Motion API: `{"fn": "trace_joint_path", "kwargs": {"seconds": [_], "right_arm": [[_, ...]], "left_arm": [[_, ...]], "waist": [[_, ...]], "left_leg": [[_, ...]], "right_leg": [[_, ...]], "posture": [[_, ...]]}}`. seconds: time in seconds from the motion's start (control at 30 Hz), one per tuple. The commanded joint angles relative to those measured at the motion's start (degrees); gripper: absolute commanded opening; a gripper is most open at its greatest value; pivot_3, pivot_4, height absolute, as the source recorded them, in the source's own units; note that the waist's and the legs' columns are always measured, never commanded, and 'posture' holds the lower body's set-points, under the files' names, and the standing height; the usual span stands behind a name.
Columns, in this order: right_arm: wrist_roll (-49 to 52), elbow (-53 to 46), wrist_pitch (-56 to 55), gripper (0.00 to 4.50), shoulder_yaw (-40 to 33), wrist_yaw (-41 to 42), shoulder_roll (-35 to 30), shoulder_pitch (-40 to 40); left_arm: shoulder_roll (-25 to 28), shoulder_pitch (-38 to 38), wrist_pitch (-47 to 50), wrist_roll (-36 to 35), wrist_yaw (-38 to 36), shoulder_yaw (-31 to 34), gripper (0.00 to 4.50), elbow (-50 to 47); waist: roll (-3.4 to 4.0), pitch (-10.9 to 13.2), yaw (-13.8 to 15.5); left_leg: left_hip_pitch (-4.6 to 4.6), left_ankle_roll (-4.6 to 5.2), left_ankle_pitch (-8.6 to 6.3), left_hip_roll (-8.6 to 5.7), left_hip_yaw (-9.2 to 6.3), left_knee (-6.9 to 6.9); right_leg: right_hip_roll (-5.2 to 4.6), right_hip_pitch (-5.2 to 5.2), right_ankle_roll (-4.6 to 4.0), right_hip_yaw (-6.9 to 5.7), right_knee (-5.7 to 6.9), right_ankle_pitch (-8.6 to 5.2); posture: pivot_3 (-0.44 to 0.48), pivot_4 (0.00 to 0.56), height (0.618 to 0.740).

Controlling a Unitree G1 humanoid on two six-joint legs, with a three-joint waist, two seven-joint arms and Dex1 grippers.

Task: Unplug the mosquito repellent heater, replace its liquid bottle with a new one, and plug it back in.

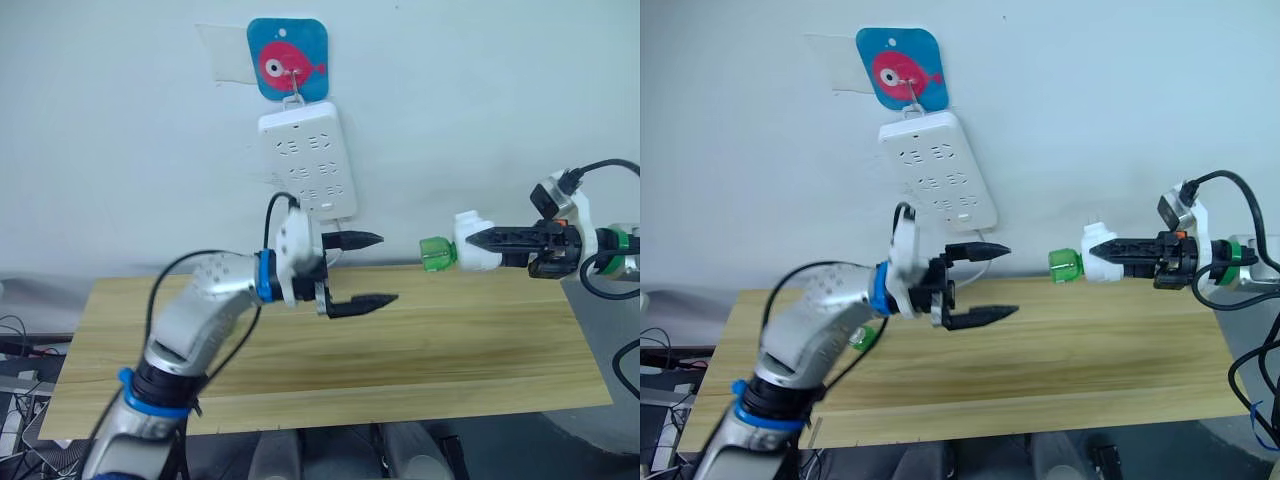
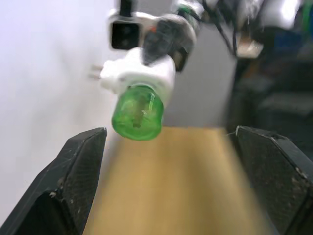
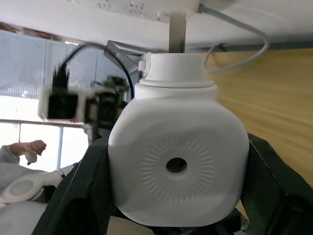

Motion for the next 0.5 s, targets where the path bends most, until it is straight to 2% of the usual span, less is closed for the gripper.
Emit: {"fn": "trace_joint_path", "kwargs": {"seconds": [0.03, 0.1, 0.23, 0.3, 0.5], "right_arm": [[4.5, -1.6, 0.5, 2.98, 0.5, 2.0, -2.0, -0.6], [5.9, -1.9, 0.5, 2.98, 1.1, 1.8, -2.4, -0.4], [7.2, -2.1, 0.5, 2.98, 1.3, 0.3, -2.2, -0.6], [8.7, -2.4, 0.5, 2.98, 1.6, -0.6, -2.1, -0.9], [11.6, -3.1, 0.5, 2.98, 1.8, -3.1, -1.7, -1.0]], "left_arm": [[-3.5, -1.3, -28.4, 12.8, 4.4, 0.0, 4.48, 8.1], [-5.4, -3.1, -38.9, 18.7, 8.3, 0.0, 4.48, 14.8], [-8.6, -7.8, -49.5, 26.7, 15.4, -0.1, 4.48, 25.1], [-9.9, -10.1, -52.7, 31.2, 18.8, -0.9, 4.48, 29.3], [-11.7, -14.3, -57.6, 36.7, 26.0, -1.7, 4.48, 33.5]], "waist": [[0.00, 0.0, 0.3], [0.01, 0.0, 0.6], [0.01, 0.0, 0.6], [0.01, 0.0, 0.5], [0.01, 0.0, 0.1]], "left_leg": [[-0.01, 0.03, -0.02, 0.00, -0.01, 0.01], [-0.03, 0.31, -0.17, -0.03, -0.01, 0.05], [-0.23, 0.42, -0.23, -0.10, 0.00, 0.09], [-0.27, 0.43, -0.24, -0.11, 0.00, 0.10], [-0.28, 0.43, -0.23, -0.10, -0.01, 0.13]], "right_leg": [[0.00, 0.00, 0.00, 0.00, 0.03, 0.00], [-0.06, 0.00, 0.03, -0.01, 0.00, 0.02], [-0.17, -0.10, 0.09, -0.03, -0.03, 0.05], [-0.18, -0.16, 0.09, -0.05, 0.00, 0.05], [-0.18, -0.18, 0.09, -0.06, 0.12, 0.05]], "posture": [[-0.169, 0.220, 0.740], [-0.172, 0.221, 0.740], [-0.175, 0.217, 0.740], [-0.175, 0.214, 0.740], [-0.181, 0.208, 0.740]]}}
